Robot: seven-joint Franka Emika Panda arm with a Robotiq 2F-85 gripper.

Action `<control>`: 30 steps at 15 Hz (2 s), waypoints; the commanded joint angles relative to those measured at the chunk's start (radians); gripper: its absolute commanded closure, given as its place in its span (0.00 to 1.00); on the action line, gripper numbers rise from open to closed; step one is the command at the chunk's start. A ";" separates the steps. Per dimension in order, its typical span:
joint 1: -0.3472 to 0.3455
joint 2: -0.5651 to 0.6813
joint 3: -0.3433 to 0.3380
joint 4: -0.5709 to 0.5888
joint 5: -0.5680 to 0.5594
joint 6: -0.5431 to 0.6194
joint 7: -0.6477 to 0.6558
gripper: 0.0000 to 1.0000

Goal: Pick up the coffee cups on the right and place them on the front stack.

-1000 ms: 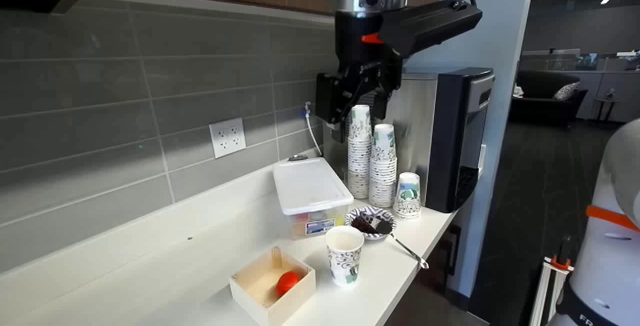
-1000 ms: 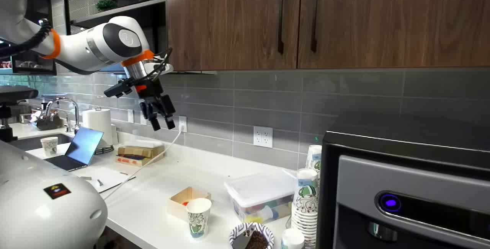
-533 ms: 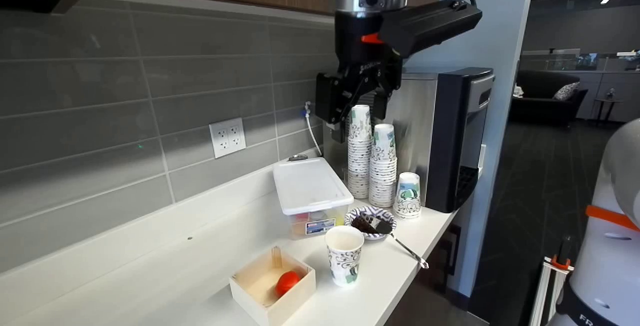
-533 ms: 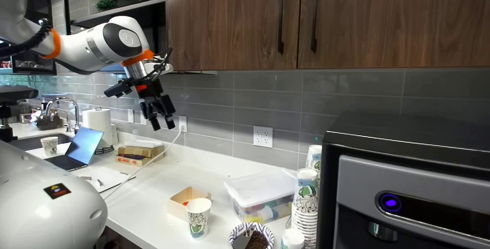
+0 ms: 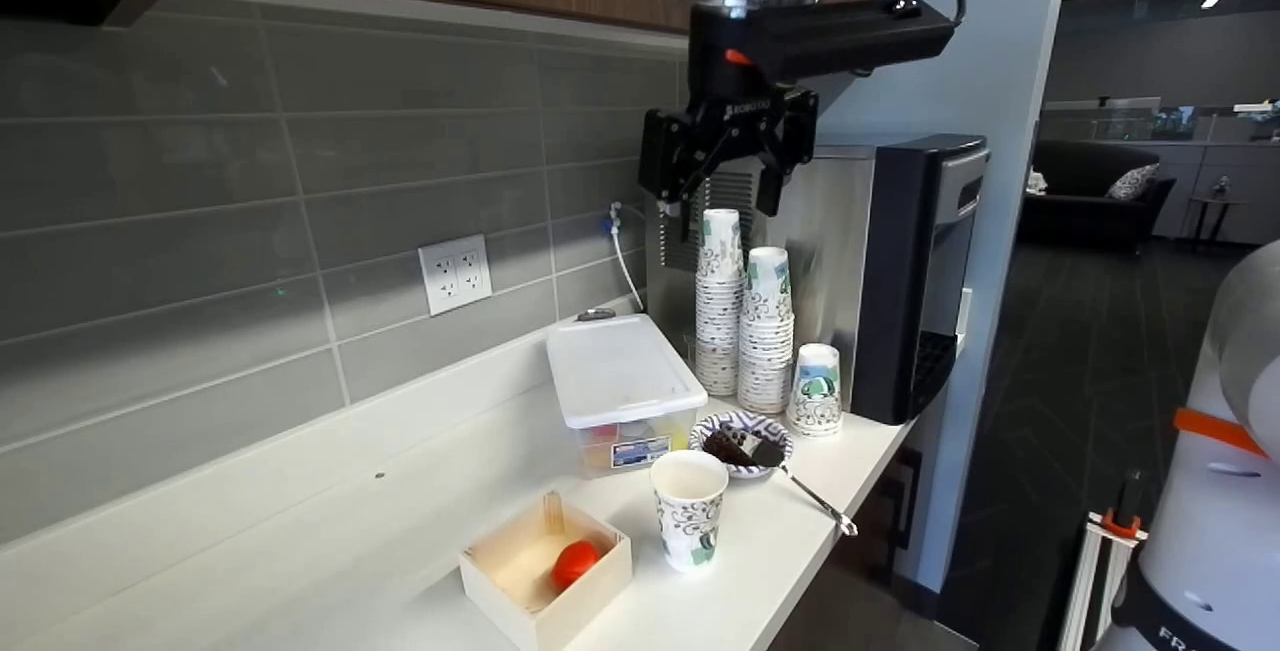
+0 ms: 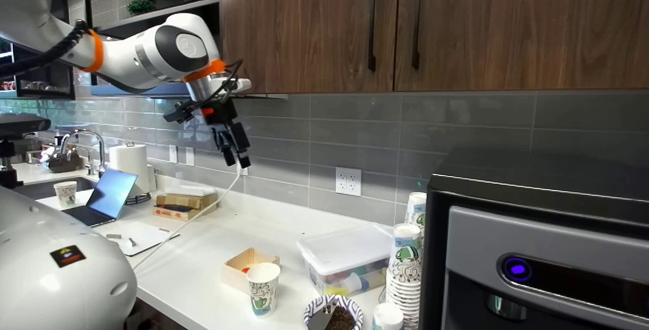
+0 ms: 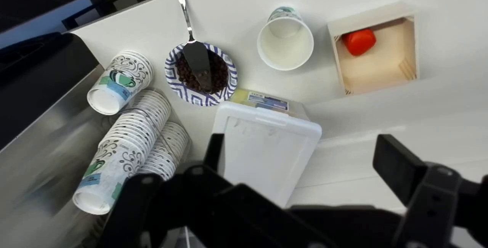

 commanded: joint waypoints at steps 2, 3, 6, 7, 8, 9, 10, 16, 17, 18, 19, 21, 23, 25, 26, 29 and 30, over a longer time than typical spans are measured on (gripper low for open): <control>-0.084 -0.048 -0.153 -0.052 0.000 0.099 0.021 0.00; -0.108 -0.050 -0.189 -0.065 0.005 0.127 0.018 0.00; -0.184 -0.044 -0.265 -0.108 0.012 0.232 0.030 0.00; -0.211 -0.042 -0.285 -0.126 0.013 0.271 0.037 0.00; -0.238 -0.036 -0.302 -0.148 0.015 0.317 0.045 0.00; -0.266 -0.035 -0.317 -0.172 0.016 0.358 0.055 0.00; -0.293 -0.032 -0.326 -0.196 0.019 0.396 0.072 0.00; -0.446 0.076 -0.376 -0.267 0.039 0.616 0.176 0.00; -0.459 0.102 -0.385 -0.269 0.047 0.644 0.188 0.00; -0.470 0.124 -0.391 -0.269 0.053 0.670 0.201 0.00; -0.480 0.147 -0.393 -0.270 0.059 0.689 0.214 0.00; -0.485 0.196 -0.400 -0.269 0.075 0.731 0.235 0.00; -0.484 0.242 -0.404 -0.269 0.089 0.756 0.253 0.00; -0.487 0.290 -0.403 -0.269 0.096 0.766 0.280 0.00; -0.490 0.314 -0.404 -0.269 0.096 0.766 0.295 0.00; -0.507 0.381 -0.416 -0.270 0.080 0.755 0.341 0.00; -0.513 0.401 -0.421 -0.270 0.074 0.752 0.356 0.00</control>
